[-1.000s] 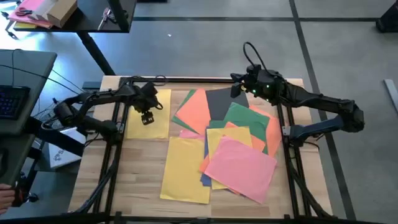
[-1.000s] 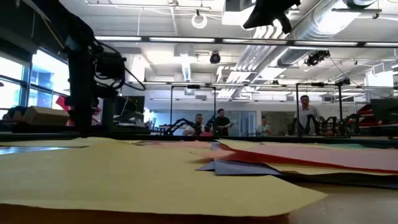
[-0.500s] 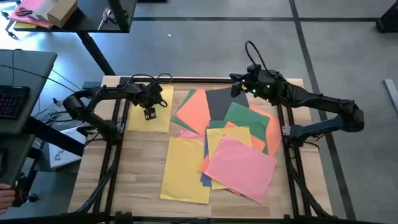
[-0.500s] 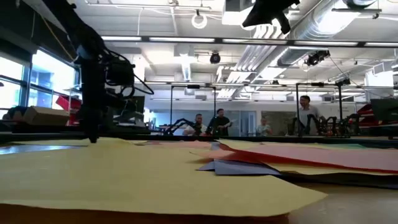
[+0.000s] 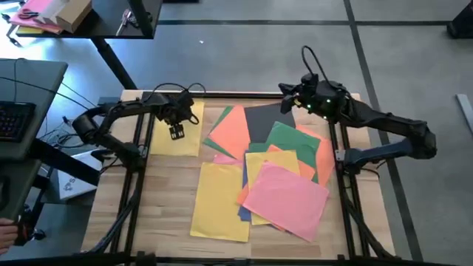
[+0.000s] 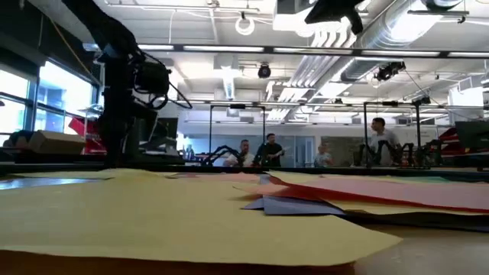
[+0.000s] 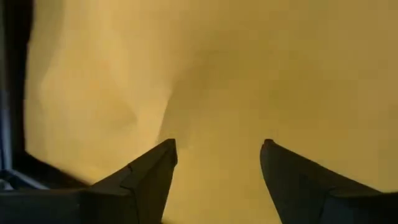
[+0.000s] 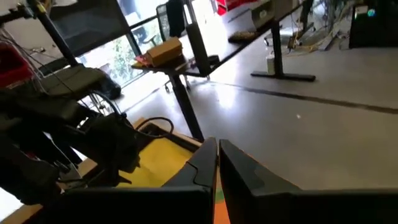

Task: Organize paper
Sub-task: Stack the yellow paper on top of the other yellow paper

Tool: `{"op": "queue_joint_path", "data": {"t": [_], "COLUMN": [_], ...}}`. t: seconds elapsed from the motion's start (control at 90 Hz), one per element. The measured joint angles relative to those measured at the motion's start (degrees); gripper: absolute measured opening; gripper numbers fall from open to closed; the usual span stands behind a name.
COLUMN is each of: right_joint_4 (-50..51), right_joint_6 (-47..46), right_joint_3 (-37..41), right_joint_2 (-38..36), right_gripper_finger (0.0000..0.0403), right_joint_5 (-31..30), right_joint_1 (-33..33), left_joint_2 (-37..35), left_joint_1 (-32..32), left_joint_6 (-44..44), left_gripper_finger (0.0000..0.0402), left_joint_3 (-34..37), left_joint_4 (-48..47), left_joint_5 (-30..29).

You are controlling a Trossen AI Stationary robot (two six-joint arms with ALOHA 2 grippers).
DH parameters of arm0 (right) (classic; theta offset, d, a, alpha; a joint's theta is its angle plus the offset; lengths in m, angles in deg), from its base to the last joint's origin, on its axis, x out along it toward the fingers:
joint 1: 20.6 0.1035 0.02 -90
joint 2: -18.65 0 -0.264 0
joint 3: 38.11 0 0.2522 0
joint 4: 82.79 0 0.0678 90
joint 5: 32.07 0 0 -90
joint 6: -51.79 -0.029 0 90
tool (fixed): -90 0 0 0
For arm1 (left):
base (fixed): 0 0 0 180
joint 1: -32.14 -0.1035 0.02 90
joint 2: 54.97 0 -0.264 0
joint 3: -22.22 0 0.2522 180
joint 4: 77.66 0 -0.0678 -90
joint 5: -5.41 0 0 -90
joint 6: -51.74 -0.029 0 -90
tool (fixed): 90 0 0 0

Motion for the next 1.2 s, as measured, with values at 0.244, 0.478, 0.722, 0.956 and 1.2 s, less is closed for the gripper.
{"op": "queue_joint_path", "data": {"t": [0.244, 0.478, 0.722, 0.956, 1.2], "right_joint_4": [0.2, 3.6, 8.5, 11.7, 14.4], "right_joint_6": [6.9, 8.3, 8.3, 9.2, 14.1], "right_joint_3": [0.0, 0.0, 0.0, 0.0, 0.0], "right_joint_2": [-2.0, -1.8, -1.7, -1.7, -1.9], "right_gripper_finger": [0.0000, 0.0000, 0.0000, 0.0000, 0.0000], "right_joint_5": [-4.1, -5.8, -0.8, 0.6, 3.0], "right_joint_1": [0.0, 0.0, 0.9, 2.5, 4.9], "left_joint_2": [-5.9, -7.0, -5.8, -5.6, -2.5], "left_joint_1": [9.9, 23.6, 37.0, 49.8, 61.4], "left_joint_6": [-1.7, 3.4, 17.5, 31.8, 38.3], "left_gripper_finger": [0.0212, 0.0193, 0.0188, 0.0188, 0.0188], "left_joint_3": [-6.3, -7.2, -7.2, -7.2, -7.2], "left_joint_4": [-3.9, -3.9, -3.9, -1.7, 4.7], "left_joint_5": [6.7, 7.7, 6.4, 4.1, 1.2]}}
